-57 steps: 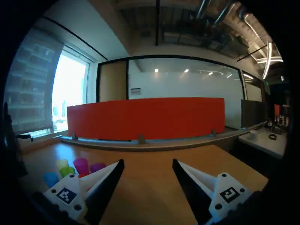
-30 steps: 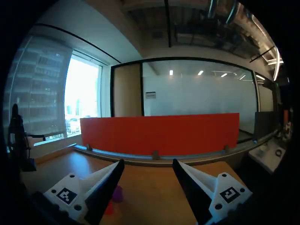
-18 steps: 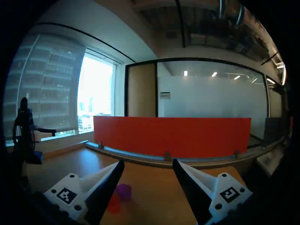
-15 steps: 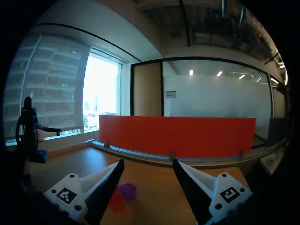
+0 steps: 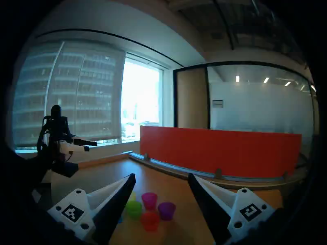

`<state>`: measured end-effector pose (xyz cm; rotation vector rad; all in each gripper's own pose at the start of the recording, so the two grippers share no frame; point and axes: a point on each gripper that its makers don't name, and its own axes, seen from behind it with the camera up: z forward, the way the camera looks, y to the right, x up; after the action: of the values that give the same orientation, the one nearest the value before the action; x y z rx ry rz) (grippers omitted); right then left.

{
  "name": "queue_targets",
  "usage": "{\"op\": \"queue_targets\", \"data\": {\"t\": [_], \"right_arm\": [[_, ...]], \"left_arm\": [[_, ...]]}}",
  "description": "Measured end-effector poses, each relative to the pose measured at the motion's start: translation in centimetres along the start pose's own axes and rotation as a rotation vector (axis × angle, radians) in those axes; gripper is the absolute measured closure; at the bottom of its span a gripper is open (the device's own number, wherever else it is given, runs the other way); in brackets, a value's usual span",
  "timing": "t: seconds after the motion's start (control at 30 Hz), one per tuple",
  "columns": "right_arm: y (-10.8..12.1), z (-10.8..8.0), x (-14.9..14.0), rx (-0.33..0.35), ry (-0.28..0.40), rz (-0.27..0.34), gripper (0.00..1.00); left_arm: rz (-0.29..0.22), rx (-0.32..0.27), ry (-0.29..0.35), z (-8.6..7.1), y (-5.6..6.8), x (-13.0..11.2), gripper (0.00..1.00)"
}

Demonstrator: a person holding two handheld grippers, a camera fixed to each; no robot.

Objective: Pour water

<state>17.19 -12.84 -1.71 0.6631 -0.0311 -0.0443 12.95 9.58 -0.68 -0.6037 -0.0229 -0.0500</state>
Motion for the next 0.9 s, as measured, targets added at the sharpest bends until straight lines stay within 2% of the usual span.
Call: {"op": "queue_targets", "data": {"t": [0.27, 0.43, 0.67, 0.9], "right_arm": [[-1.1, 0.4, -0.2, 0.053, -0.025, -0.011, 0.01], [-1.8, 0.8, -0.3, 0.080, -0.049, -0.021, 0.01], [-2.3, 1.5, -1.5, 0.114, -0.097, -0.031, 0.01], [-2.3, 2.0, -2.1, 0.144, -0.142, -0.033, 0.01]], "left_arm": [[0.007, -0.064, -0.004, 0.0, 1.0, -0.4, 0.02], [0.033, -0.103, -0.020, 0.0, 1.9, -0.9, 0.02], [0.055, -0.188, -0.052, -0.1, 3.6, -2.4, 0.02], [0.079, -0.239, -0.113, -0.2, 4.3, -4.7, 0.02]]}}
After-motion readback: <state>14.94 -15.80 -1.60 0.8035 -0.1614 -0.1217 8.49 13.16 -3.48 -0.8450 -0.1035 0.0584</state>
